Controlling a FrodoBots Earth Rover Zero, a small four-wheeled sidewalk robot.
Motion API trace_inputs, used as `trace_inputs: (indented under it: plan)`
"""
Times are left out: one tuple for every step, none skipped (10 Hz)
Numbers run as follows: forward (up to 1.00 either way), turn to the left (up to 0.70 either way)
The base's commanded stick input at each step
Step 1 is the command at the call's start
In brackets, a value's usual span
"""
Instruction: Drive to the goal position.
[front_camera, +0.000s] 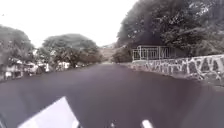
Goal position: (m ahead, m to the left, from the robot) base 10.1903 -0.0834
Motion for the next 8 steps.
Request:
trace_inputs:
  plan:
    - [1.00,0.00]
    - [1.00,0.00]
    - [1.00,-0.05]
    - [1.00,-0.04]
    - [1.00,-0.04]
    - [1.00,-0.03]
    - [1.00,-0.03]
    - [1.00,-0.02]
